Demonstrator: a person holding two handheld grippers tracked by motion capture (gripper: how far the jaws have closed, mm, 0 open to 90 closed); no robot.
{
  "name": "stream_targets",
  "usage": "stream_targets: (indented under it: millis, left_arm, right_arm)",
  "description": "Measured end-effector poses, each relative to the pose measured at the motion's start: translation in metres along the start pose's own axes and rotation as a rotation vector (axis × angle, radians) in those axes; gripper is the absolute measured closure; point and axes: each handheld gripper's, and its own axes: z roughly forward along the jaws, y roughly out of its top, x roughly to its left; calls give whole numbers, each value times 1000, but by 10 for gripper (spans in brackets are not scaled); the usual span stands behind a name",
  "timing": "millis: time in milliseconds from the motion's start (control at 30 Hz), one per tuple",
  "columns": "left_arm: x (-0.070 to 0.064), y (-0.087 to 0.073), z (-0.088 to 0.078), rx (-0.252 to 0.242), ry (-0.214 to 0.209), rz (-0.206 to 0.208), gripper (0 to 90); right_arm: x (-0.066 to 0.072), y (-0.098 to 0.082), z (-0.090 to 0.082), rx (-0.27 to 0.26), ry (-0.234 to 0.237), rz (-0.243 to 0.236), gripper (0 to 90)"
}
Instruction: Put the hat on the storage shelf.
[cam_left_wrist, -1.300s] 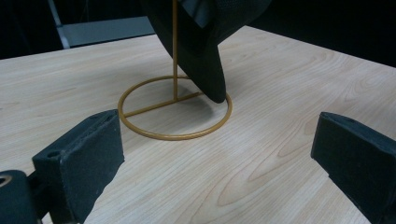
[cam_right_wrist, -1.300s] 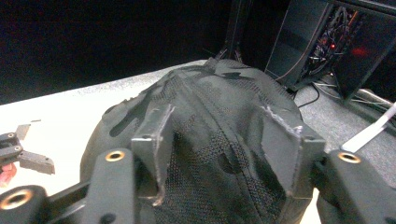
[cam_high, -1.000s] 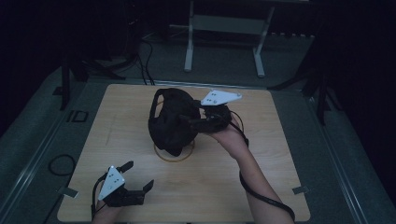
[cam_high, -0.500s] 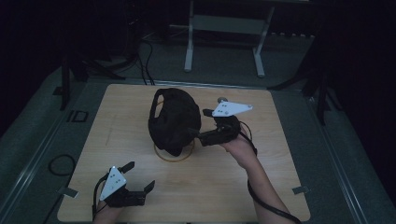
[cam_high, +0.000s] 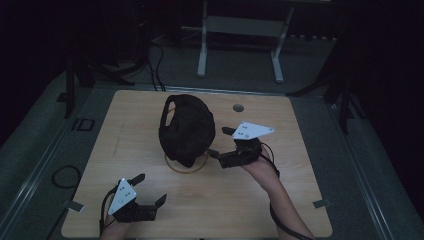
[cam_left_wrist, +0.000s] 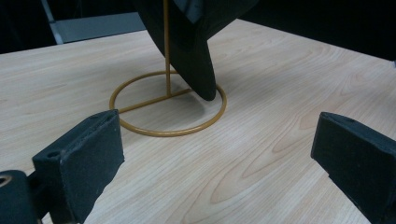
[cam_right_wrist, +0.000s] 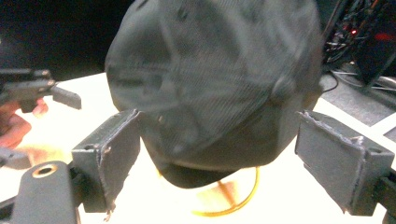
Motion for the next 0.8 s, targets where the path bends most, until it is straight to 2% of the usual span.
stream_targets:
  millis: [33,200,233,800]
  left_arm:
    - [0,0,0,3,0,3,28]
    - [-1,-1,1,6,-6,3,28]
    - [-2,-1,1,6,-8,2,27]
    - [-1,-4,5,31,-20,3,28]
  right_arm:
    - [2,-10,1,9,1,0,140]
    - [4,-20,1,12,4,2,141]
    - [5,-30,1,19,13,7,141]
    - [12,-76,7,73,74,13,141]
